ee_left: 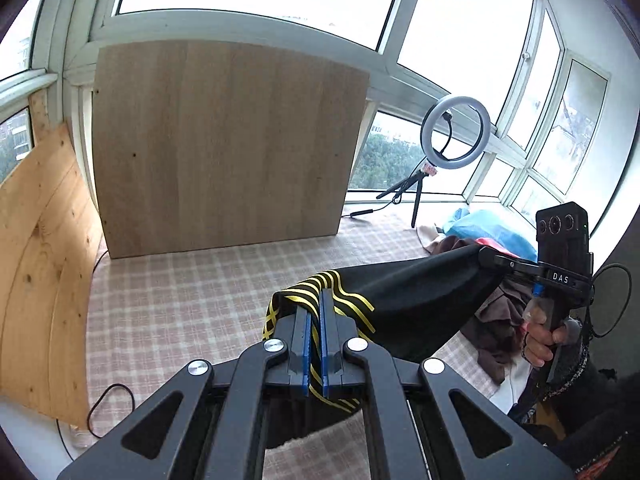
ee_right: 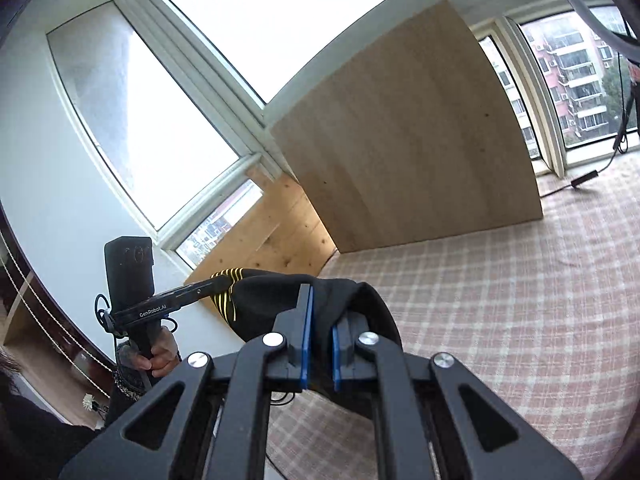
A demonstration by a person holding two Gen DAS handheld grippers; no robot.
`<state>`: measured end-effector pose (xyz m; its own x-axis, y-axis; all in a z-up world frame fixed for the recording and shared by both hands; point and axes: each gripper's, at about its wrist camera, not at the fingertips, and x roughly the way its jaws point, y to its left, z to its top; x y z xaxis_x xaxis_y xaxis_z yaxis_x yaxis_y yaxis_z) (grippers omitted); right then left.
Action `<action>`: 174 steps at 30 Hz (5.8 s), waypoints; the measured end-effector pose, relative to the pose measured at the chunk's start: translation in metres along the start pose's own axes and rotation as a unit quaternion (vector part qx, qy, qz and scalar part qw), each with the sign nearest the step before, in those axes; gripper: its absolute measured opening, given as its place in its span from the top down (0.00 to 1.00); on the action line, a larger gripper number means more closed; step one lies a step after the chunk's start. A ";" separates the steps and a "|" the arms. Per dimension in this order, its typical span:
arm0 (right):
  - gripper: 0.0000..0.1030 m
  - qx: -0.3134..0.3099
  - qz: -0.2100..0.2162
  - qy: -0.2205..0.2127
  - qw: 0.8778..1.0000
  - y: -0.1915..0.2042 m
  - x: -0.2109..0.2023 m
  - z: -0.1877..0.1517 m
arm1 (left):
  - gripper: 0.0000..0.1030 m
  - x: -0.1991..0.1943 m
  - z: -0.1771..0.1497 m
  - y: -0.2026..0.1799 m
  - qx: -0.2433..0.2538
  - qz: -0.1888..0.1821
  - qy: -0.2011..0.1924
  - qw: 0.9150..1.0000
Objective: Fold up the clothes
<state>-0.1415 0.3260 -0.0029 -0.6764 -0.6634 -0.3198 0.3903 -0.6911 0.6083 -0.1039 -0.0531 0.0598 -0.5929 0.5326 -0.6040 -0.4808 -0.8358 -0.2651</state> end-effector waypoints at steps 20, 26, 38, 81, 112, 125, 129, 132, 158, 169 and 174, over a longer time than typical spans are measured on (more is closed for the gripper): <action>0.93 0.063 -0.046 0.124 0.989 -0.068 0.283 0.000 | 0.98 0.191 0.008 0.235 -0.161 0.082 0.123 0.976; 0.89 0.072 -0.083 0.171 0.979 -0.111 0.350 0.006 | 0.93 0.254 0.008 0.271 -0.177 0.110 0.182 0.961; 0.61 -0.011 -0.119 0.194 0.974 -0.095 0.307 -0.001 | 0.61 0.209 0.007 0.256 -0.170 0.124 0.140 0.968; 0.84 0.125 -0.052 0.287 0.948 -0.082 0.305 -0.094 | 0.76 0.231 -0.065 0.260 -0.180 0.182 0.246 0.935; 0.75 -0.124 -0.126 0.347 0.921 0.033 0.247 -0.146 | 0.50 0.174 -0.112 0.145 -0.155 0.158 0.191 0.956; 0.48 -0.163 -0.223 0.180 0.944 0.105 0.077 -0.117 | 0.23 0.034 -0.117 0.021 -0.120 0.227 0.073 0.964; 0.48 -0.142 -0.241 0.168 0.945 0.099 0.044 -0.120 | 0.23 0.011 -0.130 0.000 -0.123 0.242 0.075 0.959; 0.48 -0.127 -0.255 0.160 0.945 0.098 0.028 -0.134 | 0.23 -0.003 -0.141 -0.015 -0.116 0.250 0.072 0.959; 0.48 -0.113 -0.276 0.133 0.945 0.103 -0.017 -0.168 | 0.22 -0.018 -0.173 -0.056 -0.118 0.220 0.098 0.963; 0.48 -0.105 -0.282 0.137 0.944 0.098 -0.012 -0.171 | 0.22 -0.027 -0.170 -0.056 -0.109 0.225 0.073 0.966; 0.48 -0.107 -0.281 0.141 0.943 0.100 -0.005 -0.171 | 0.22 -0.025 -0.172 -0.043 -0.135 0.218 0.087 0.963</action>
<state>0.0082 0.2115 -0.0648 -0.6332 -0.2047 -0.7465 0.1581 -0.9783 0.1341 0.0428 -0.0539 -0.0433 -0.5723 0.1122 -0.8123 -0.0112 -0.9916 -0.1291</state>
